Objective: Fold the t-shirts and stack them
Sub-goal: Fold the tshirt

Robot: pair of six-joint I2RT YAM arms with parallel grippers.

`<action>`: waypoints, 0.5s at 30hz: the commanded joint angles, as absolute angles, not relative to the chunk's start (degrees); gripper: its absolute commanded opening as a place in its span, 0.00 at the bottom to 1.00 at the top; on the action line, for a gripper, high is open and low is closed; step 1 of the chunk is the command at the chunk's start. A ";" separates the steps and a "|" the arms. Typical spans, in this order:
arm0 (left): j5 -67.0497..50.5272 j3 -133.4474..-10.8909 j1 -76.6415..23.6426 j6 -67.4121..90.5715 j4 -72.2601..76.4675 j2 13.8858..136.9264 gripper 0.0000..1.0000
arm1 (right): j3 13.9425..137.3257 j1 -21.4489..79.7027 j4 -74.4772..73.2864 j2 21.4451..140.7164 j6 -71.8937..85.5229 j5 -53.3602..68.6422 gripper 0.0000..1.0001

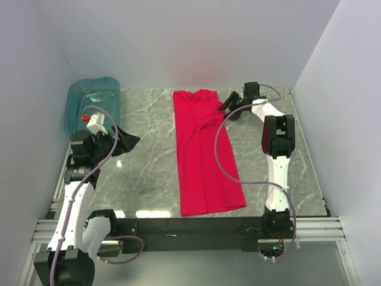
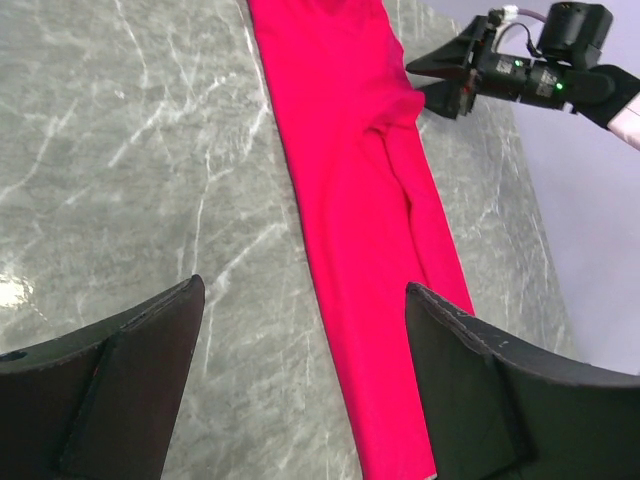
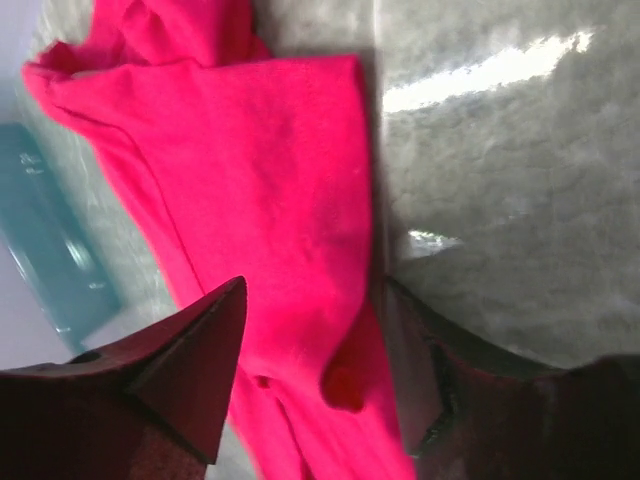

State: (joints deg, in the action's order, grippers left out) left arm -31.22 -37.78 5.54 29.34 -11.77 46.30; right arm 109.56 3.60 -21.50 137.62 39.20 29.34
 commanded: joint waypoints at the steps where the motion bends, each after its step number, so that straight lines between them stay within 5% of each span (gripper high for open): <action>1: -34.10 -38.23 5.63 28.39 -10.99 46.41 0.86 | 108.63 3.60 -18.72 139.74 45.08 29.44 0.58; 9: -34.54 -38.23 5.71 28.39 -10.99 47.20 0.86 | 108.01 2.46 -15.21 138.16 47.37 26.45 0.41; 15: -34.98 -37.97 5.71 28.74 -10.37 47.90 0.86 | 108.63 2.81 -13.27 136.41 43.69 24.01 0.13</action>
